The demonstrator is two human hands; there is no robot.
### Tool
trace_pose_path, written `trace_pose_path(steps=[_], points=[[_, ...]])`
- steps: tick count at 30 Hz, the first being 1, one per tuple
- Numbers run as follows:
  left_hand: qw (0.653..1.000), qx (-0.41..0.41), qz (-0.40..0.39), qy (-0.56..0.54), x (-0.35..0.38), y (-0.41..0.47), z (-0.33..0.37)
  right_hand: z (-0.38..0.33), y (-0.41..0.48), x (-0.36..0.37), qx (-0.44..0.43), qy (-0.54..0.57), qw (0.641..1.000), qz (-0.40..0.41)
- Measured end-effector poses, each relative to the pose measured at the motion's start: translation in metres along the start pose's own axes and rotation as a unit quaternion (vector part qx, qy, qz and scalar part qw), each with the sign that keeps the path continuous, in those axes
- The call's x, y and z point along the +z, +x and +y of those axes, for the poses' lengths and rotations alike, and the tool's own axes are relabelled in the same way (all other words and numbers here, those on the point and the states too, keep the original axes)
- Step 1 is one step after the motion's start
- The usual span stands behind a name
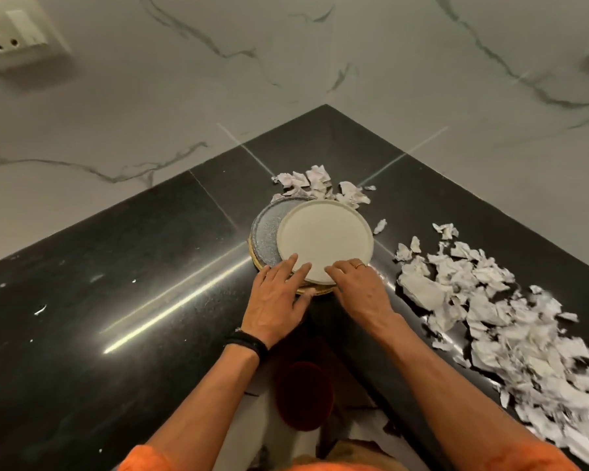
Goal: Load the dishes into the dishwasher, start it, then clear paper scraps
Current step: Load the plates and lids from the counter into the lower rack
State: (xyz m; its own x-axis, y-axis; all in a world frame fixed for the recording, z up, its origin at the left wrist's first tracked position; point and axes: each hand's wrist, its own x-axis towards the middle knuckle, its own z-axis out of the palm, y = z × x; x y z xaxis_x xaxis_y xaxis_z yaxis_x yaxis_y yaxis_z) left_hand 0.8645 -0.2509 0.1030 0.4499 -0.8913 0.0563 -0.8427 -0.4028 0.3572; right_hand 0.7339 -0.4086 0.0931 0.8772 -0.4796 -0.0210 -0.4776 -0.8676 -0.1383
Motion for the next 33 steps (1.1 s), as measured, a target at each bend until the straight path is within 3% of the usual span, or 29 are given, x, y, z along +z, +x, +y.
trace_pose_path(steps=[8, 12, 17, 23, 29, 33], points=[[1.000, -0.025, 0.005, -0.003, 0.012, 0.007, 0.006, 0.019, 0.006, 0.014, -0.071, -0.015, 0.997, 0.028], [1.000, -0.016, 0.017, 0.003, 0.009, 0.011, 0.007, 0.019, 0.001, 0.010, -0.073, -0.005, 0.994, 0.082], [0.999, 0.006, 0.036, -0.001, -0.001, 0.018, 0.007, 0.013, -0.006, -0.010, -0.036, 0.030, 0.977, 0.206], [0.993, 0.082, 0.086, -0.007, -0.021, 0.029, 0.010, -0.007, -0.028, -0.040, 0.002, 0.049, 0.956, 0.290], [0.975, 0.171, 0.130, -0.064, -0.041, 0.031, 0.007, -0.035, -0.076, -0.046, 0.136, 0.143, 0.924, 0.328], [0.944, 0.259, 0.136, -0.151, -0.052, 0.023, 0.014, -0.060, -0.121, -0.042, 0.208, 0.184, 0.896, 0.346]])
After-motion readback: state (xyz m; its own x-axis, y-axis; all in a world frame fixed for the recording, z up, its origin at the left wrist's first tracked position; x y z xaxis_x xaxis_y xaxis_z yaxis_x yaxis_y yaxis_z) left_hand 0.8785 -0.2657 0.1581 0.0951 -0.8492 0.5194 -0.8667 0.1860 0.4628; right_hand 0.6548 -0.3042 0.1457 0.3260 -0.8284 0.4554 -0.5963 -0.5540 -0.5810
